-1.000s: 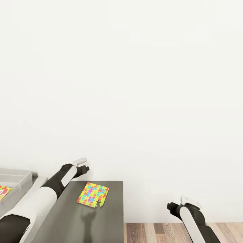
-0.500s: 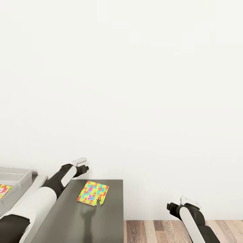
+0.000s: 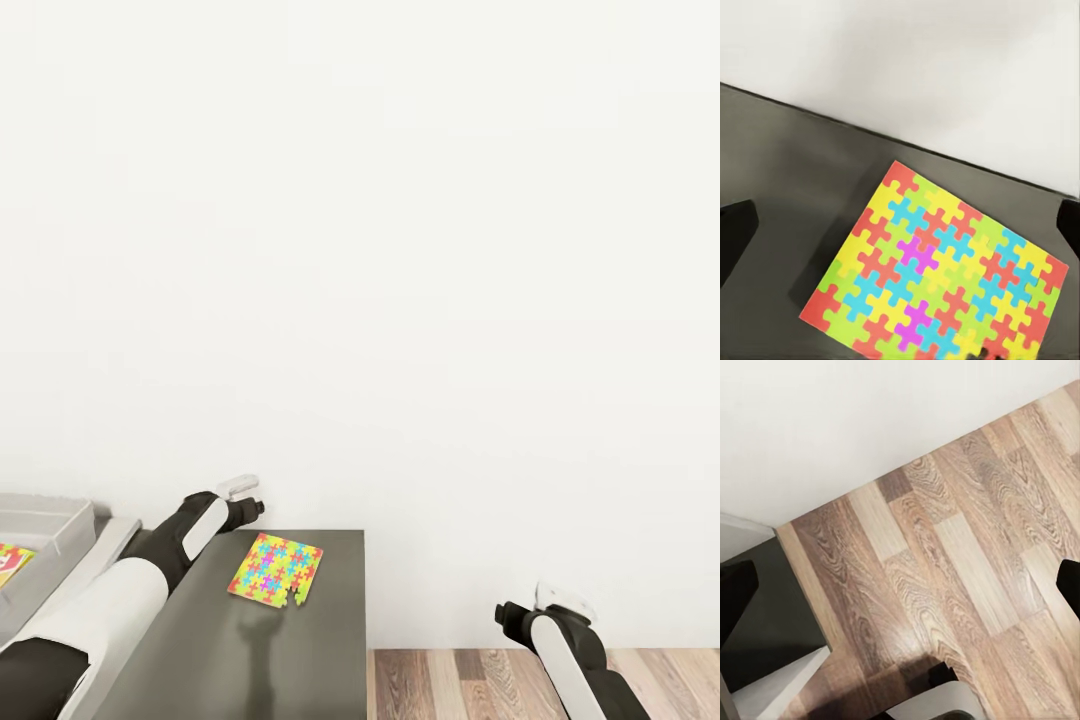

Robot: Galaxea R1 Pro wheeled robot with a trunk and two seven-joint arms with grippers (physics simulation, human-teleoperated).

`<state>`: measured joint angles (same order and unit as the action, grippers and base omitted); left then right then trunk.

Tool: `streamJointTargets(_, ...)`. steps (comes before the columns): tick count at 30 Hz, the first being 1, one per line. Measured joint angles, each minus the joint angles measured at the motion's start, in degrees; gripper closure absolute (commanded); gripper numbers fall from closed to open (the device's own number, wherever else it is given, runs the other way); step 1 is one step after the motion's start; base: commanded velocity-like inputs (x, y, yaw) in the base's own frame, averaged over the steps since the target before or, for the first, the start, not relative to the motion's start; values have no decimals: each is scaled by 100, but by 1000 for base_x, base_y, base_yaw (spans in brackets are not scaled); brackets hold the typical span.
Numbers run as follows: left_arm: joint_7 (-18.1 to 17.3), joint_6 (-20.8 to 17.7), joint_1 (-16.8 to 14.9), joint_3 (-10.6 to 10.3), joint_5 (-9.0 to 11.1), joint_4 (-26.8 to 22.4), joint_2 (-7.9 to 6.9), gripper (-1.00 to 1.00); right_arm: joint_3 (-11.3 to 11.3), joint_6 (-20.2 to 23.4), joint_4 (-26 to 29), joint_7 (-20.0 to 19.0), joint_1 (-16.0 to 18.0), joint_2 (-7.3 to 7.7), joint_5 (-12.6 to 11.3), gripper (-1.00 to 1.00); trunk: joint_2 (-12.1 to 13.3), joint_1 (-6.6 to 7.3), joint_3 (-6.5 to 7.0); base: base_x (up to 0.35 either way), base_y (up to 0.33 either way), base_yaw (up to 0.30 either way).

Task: Put all the toys in the child's room - the three board games (two on the bed and one on the table), the two jigsaw puzzles on the table, and the tennis ball on the table - inside the toy box on the table in the child's room.

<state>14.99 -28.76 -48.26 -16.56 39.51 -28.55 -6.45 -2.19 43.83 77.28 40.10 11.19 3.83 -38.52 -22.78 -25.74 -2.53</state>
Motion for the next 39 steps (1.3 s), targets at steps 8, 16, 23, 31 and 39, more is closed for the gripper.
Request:
streamJointTargets(8, 65, -163, 22, 46, -10, -52, 23, -100, 2, 10, 1, 0, 0, -15, -2, -100, 0, 0, 0, 0, 0, 0)
streamJointTargets(16, 222, -290, 25, 49, -12, -67, 22, -100, 4, 11, 0, -2, 0, -15, -1, -100, 0, -1, 0, -32, 0, 0)
streamJointTargets(23, 225, -294, 32, 49, -10, -69, 28, -100, 4, 11, 0, 0, 0, -20, -7, -100, 0, 0, 0, -36, 0, 0)
streamJointTargets(31, 225, -294, 33, 49, -11, -69, 28, -100, 16, 19, 0, 0, 0, -20, -11, -100, 0, 0, 0, -2, 0, 0)
streamJointTargets(39, 219, -294, 33, 49, -11, -69, 28, -100, 20, 19, 0, -3, 0, -20, -13, -100, 0, 0, -4, 0, 0, 0)
